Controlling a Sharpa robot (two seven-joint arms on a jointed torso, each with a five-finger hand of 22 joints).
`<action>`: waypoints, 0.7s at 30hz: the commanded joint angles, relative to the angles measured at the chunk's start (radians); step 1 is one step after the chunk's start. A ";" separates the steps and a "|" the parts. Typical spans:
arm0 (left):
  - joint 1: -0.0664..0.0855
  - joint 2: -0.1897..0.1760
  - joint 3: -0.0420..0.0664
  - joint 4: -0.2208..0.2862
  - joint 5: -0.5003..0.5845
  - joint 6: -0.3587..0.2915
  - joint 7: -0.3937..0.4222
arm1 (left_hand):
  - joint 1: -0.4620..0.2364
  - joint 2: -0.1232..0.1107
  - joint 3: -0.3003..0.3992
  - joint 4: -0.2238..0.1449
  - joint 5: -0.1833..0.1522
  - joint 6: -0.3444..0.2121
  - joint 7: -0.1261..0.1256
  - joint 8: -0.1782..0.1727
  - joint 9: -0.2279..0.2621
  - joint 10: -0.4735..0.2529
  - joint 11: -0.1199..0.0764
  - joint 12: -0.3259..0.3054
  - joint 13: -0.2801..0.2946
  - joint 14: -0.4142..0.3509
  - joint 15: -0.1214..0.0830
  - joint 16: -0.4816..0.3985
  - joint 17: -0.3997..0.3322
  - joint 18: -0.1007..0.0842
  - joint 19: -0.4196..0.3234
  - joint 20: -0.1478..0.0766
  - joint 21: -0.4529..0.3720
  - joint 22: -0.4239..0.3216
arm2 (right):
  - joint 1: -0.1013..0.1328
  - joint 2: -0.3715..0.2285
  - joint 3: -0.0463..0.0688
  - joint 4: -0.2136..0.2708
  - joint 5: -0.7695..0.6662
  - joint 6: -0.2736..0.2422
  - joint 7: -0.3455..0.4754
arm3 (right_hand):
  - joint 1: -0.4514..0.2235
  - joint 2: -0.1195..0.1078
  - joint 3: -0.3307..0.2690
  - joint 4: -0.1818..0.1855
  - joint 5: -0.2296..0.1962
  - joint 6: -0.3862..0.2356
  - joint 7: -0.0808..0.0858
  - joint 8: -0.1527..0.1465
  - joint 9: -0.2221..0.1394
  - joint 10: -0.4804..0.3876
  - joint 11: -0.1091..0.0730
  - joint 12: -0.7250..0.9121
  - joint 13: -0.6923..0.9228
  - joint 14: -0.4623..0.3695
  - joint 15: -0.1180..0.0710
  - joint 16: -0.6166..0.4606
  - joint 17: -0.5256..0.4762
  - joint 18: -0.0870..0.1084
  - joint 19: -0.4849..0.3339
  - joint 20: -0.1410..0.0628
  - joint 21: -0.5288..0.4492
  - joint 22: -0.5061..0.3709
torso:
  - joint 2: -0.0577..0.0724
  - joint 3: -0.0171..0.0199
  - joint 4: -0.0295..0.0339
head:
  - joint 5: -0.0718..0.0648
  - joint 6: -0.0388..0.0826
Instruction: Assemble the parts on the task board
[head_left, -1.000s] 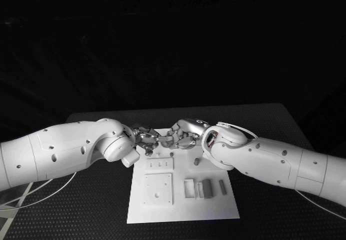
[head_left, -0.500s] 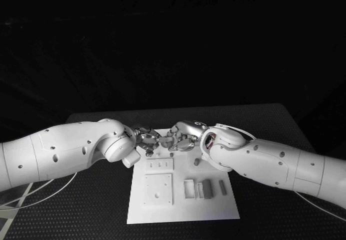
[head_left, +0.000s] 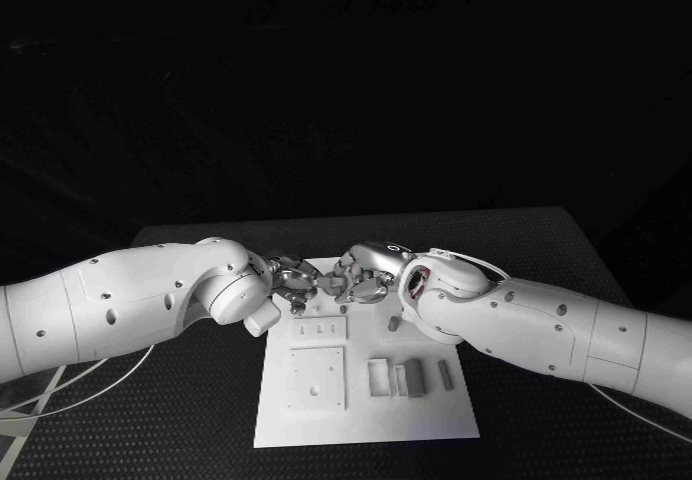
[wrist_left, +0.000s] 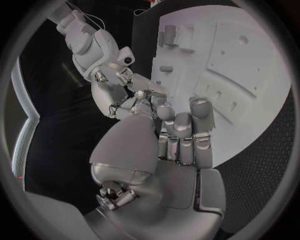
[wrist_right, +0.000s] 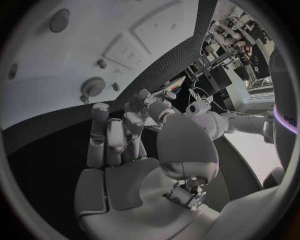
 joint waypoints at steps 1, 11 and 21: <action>0.002 0.004 0.002 0.005 -0.006 0.020 0.006 | 0.011 0.000 -0.006 0.002 -0.003 0.024 0.014 -0.004 0.000 0.001 0.001 0.004 0.002 0.012 -0.020 0.004 -0.003 0.109 0.000 -0.004 0.003 0.001 | -0.001 0.007 -0.001 0.004 -0.013 0.021 0.004 | -0.001 0.006 -0.007 0.000 0.003 0.007 0.000 0.003 -0.002 0.000 -0.006 -0.002 -0.001 -0.001 -0.005 0.000 -0.001 0.017 0.001 -0.007 0.006 0.016 | 0.000 0.0000 0.0000 | 0.001 -0.003; 0.002 0.008 0.002 0.016 -0.011 0.029 0.008 | 0.064 -0.003 0.015 0.003 -0.002 0.049 0.007 0.004 0.007 0.003 -0.005 0.004 0.002 0.008 -0.026 0.016 -0.020 0.108 0.004 -0.006 0.001 0.003 | -0.001 0.007 -0.002 0.004 -0.016 0.023 0.005 | -0.003 0.005 -0.008 0.000 0.003 0.007 0.000 0.003 -0.001 0.000 -0.006 -0.002 -0.001 -0.001 -0.005 0.000 -0.002 0.017 0.001 -0.007 0.006 0.016 | 0.000 -0.0004 0.0011 | 0.003 -0.013; 0.002 0.009 0.002 0.017 -0.006 0.031 0.016 | 0.073 0.005 0.044 0.003 -0.002 0.049 0.008 0.000 0.008 0.003 -0.004 0.001 0.001 0.004 -0.025 0.024 -0.033 0.103 0.004 -0.004 -0.002 0.003 | -0.001 0.008 -0.002 0.011 -0.009 0.043 0.005 | -0.005 0.004 -0.009 0.000 0.003 0.007 0.000 0.003 -0.001 0.000 -0.006 -0.002 -0.001 -0.002 -0.005 -0.001 -0.004 0.017 0.001 -0.007 0.006 0.016 | 0.000 0.0006 -0.0002 | 0.006 -0.014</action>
